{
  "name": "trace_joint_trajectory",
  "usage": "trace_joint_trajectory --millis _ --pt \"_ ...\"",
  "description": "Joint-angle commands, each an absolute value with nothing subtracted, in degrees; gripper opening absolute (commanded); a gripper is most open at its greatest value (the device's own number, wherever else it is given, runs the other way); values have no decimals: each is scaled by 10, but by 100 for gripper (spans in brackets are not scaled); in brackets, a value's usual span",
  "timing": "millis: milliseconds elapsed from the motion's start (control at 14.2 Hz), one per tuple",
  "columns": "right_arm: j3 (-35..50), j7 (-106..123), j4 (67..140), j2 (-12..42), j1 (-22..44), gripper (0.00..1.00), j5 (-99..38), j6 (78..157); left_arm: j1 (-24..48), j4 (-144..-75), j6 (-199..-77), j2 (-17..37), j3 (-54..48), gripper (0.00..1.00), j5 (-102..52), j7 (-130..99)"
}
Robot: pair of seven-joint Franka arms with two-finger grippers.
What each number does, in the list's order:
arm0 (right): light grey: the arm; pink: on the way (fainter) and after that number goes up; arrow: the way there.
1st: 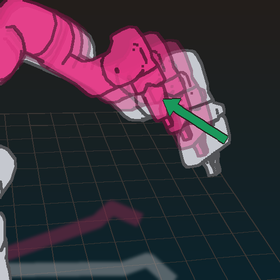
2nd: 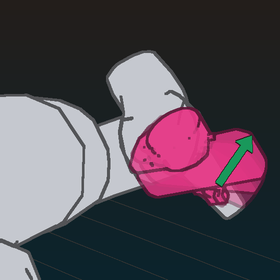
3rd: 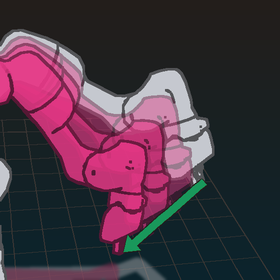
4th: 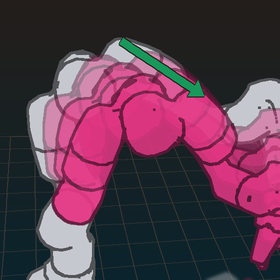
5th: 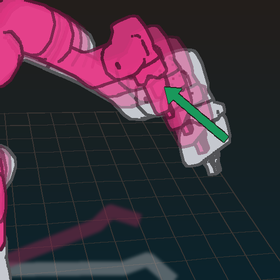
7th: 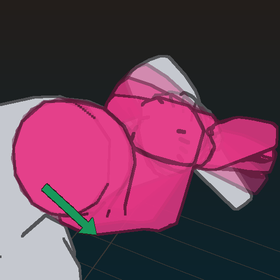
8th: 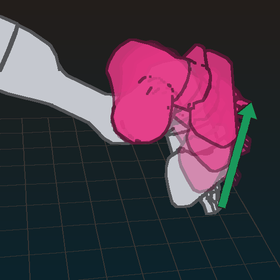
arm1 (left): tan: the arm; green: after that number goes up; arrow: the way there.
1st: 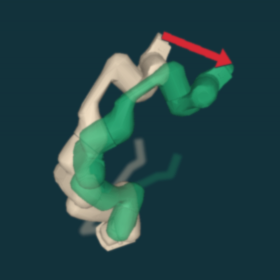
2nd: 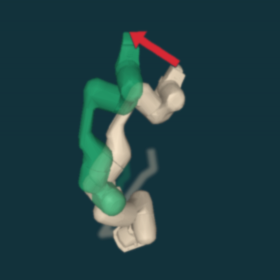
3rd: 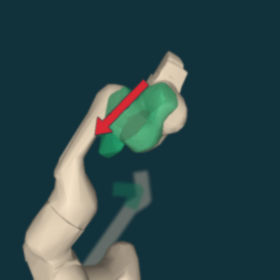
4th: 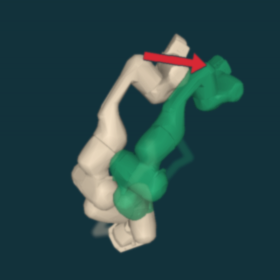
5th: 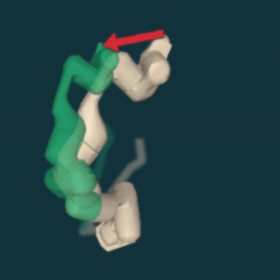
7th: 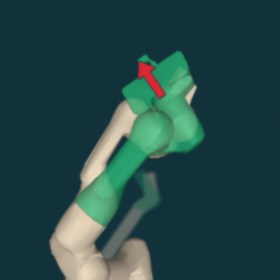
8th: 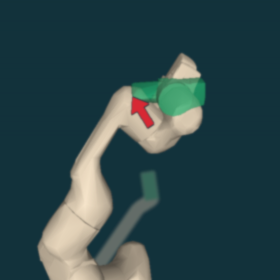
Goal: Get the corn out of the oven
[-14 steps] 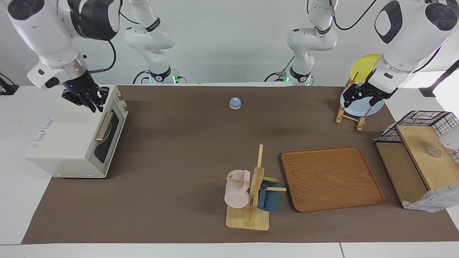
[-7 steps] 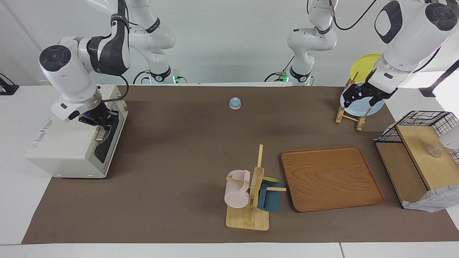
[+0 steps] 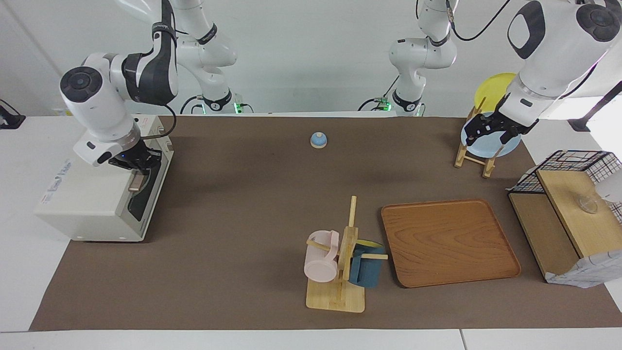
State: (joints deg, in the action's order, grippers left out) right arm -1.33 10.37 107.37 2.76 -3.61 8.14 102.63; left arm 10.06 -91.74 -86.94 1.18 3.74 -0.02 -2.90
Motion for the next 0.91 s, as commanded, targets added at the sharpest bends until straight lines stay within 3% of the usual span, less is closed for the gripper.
trace_joint_trajectory --millis 0,351,842 --pt "-11 110 1102 14 -44 0 87 1039 97 -911 -863 13 36 100 -2 -28" --pt "-11 102 1127 27 -35 0 86 1094 97 -911 -863 13 36 100 -2 -28" --pt "-11 -14 1126 88 36 0 78 1168 97 -911 -863 13 36 100 -2 -28"
